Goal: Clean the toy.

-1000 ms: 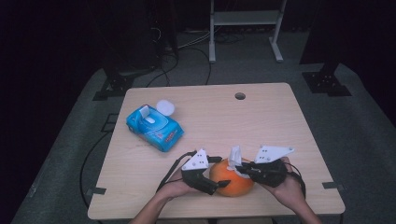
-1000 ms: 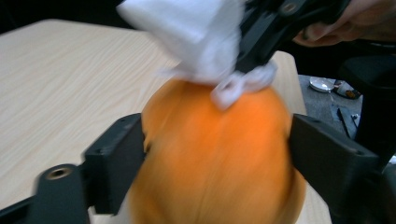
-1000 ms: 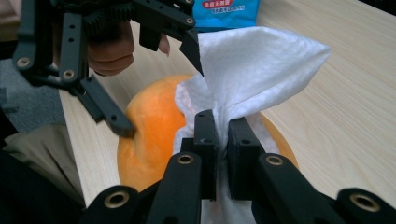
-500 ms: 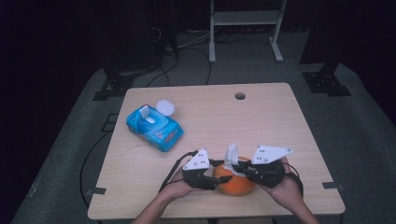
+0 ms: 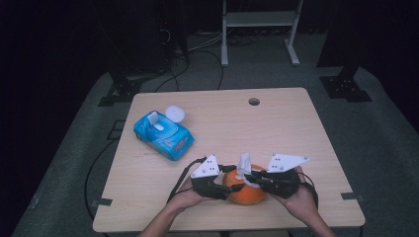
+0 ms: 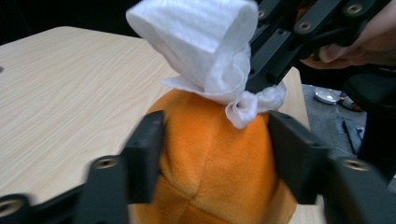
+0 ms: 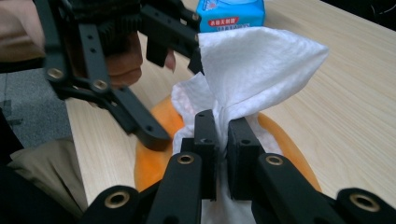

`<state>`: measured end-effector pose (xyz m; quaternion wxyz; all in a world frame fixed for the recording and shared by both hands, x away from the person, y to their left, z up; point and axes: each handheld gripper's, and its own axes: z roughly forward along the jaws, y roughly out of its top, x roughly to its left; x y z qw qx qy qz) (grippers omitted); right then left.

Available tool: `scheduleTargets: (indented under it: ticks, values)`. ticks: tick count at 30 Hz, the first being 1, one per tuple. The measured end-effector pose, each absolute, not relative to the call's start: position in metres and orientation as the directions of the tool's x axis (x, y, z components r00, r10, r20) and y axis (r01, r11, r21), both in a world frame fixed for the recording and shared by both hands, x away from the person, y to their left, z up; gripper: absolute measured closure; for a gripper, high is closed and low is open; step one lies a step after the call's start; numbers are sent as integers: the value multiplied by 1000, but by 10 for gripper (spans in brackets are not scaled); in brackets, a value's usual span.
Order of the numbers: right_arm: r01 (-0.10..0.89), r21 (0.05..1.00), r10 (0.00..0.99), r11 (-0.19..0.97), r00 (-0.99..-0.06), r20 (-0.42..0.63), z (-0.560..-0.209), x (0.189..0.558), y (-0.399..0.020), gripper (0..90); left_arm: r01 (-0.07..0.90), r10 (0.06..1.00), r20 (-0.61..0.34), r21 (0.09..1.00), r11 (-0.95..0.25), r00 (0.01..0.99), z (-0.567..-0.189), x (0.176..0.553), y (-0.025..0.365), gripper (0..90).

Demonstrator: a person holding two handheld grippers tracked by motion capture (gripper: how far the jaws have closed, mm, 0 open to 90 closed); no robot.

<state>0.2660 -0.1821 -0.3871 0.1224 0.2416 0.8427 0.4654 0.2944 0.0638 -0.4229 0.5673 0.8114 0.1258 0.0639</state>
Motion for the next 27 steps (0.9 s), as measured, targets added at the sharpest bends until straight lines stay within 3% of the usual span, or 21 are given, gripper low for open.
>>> scheduleTargets:
  ticks: [3, 9, 10, 12, 15, 21, 27]
  values:
    - [294, 840, 545, 455, -839, -2, -387, 266, -189, 834, 148, 279, -56, 936, -321, 959, -425, 298, 68, 196]
    - [336, 840, 575, 426, -817, 36, -389, 272, -204, 834, 181, 272, -93, 929, -322, 958, -445, 305, 63, 114]
    - [335, 839, 574, 428, -818, 33, -389, 272, -205, 833, 179, 256, -97, 930, -322, 962, -447, 305, 62, 138]
    - [338, 837, 578, 430, -816, 33, -390, 272, -204, 833, 151, 266, -62, 931, -332, 962, -445, 302, 61, 297]
    - [329, 855, 578, 400, -815, 43, -387, 271, -206, 834, 132, 269, -37, 930, -342, 962, -434, 297, 63, 435]
    - [267, 891, 557, 367, -830, 19, -374, 261, -197, 837, 105, 273, -1, 925, -364, 962, -411, 294, 76, 468]
    - [344, 861, 575, 374, -815, 76, -397, 276, -199, 837, 144, 302, -27, 918, -371, 953, -417, 301, 83, 469]
